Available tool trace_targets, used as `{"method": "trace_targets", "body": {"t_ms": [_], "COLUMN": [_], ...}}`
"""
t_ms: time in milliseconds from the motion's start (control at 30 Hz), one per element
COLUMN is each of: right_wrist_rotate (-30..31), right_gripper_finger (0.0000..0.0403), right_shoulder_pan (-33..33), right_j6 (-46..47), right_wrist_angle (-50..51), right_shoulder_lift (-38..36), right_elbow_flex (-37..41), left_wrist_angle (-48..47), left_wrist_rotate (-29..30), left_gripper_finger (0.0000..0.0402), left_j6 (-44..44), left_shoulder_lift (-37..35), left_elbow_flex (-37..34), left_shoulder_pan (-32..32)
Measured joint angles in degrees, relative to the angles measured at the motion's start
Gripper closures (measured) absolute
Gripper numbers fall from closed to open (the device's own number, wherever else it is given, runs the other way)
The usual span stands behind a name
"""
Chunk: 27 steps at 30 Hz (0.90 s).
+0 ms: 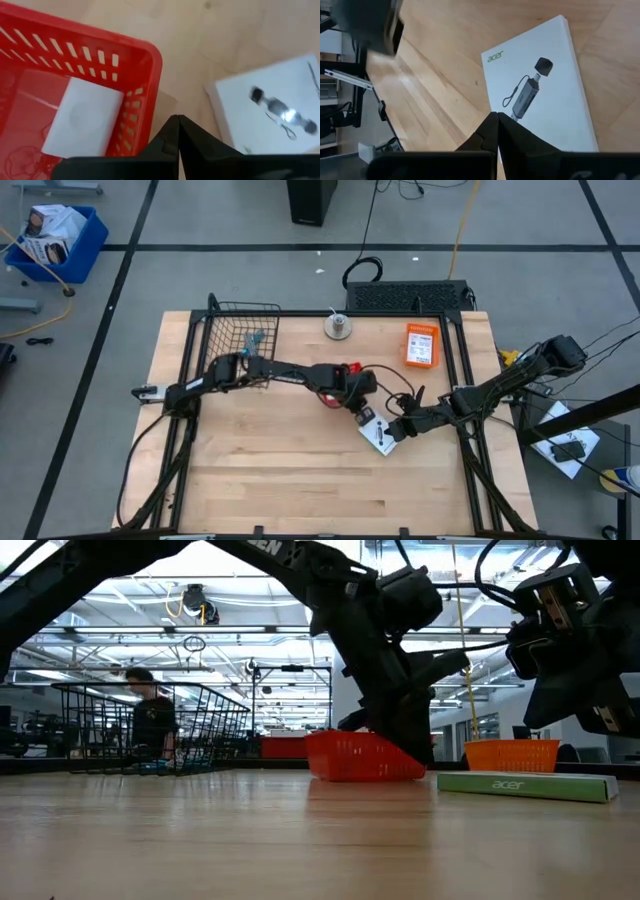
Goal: Pick and place items into bin
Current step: Put the white card reader box into the orange bin
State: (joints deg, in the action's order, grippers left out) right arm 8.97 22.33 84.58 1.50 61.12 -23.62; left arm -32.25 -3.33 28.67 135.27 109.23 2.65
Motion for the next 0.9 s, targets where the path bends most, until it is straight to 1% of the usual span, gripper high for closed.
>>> {"method": "trace_targets", "body": {"t_ms": [200,400,467,567,633,733,833,900], "right_wrist_rotate": [-0.19,-0.20,-0.22,-0.32,-0.22,0.53,1.44,1.44], "right_gripper_finger": [0.0403,0.0403,0.0403,0.0403,0.0403,0.0403,0.0403,0.0403], "right_shoulder_pan": [0.37,0.70,0.70,0.72,0.72,0.66,0.61,0.61], "right_j6": [0.07,0.09,0.05,-0.11,-0.24,-1.20,-0.77,0.67], "right_wrist_angle": [0.07,0.55,0.52,0.69,1.53,3.51,8.09,13.33], "right_shoulder_lift": [-0.03,-0.04,-0.04,-0.04,-0.44,-1.50,-3.24,-4.34], "right_elbow_flex": [0.00,0.00,0.00,0.00,0.00,-0.07,-0.09,-0.09], "left_wrist_angle": [2.77,1.45,1.59,0.91,0.10,-0.30,-0.26,-0.51], "left_wrist_rotate": [0.37,0.46,-0.87,-5.47,-6.87,-6.82,-6.48,-6.12], "left_gripper_finger": [0.0387,0.0397,0.0392,0.0387,0.0393,0.0397,0.0396,0.0398], "left_j6": [0.37,1.97,3.86,6.31,6.40,6.13,5.07,5.33], "left_shoulder_lift": [0.01,0.01,0.01,-0.68,-1.90,-4.48,-7.01,-7.79], "left_elbow_flex": [0.00,-0.02,-0.02,-0.04,-0.07,-0.07,-0.05,-0.02], "left_shoulder_pan": [2.22,4.38,4.89,4.97,4.04,1.57,-0.93,-2.85]}}
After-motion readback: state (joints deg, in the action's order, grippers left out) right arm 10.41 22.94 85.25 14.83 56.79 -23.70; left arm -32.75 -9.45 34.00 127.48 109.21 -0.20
